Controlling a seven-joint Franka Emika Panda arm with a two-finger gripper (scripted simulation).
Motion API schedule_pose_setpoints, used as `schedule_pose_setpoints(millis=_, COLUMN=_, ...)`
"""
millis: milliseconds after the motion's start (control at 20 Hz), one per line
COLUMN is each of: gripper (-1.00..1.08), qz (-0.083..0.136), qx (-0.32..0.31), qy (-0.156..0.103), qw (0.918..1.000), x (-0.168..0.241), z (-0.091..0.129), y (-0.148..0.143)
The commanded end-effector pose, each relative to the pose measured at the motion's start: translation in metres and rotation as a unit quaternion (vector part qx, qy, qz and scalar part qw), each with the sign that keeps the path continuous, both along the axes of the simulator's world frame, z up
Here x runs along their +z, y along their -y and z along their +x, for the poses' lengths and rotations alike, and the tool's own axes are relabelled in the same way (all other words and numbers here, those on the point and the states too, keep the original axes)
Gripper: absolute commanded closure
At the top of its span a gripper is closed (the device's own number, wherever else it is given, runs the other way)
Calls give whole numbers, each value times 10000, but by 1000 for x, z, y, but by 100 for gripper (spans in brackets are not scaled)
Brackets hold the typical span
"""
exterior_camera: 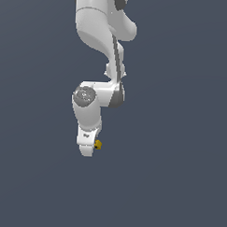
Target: Pick up the object and move it to a goal position.
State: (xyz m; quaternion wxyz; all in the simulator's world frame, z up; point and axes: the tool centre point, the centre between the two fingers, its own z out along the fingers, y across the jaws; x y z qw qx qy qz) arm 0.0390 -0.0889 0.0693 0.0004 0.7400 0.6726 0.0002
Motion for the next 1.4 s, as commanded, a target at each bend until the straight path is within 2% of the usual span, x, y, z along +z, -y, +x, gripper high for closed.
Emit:
schedule_pose_setpoints(millis=0, gripper=-92, qz=1, qx=3, qy=-5, qw=10000, x=-7, z=-1, y=0)
schedule_pose_setpoints(millis=350, gripper=-92, qz=1, qx=21, qy=-5, qw=10000, x=-42, z=-2, y=0)
schedule_pose_setpoints(millis=600, gripper=-92, qz=2, qx=21, qy=-4, qw=10000, x=-47, z=0, y=0)
schedule_pose_setpoints(millis=650, gripper=108, qz=2, qx=21, qy=-4, qw=10000, x=-47, z=0, y=0)
schedule_pose_setpoints(millis=1350, gripper=108, qz=2, qx=21, qy=-4, qw=10000, x=-43, z=-1, y=-6)
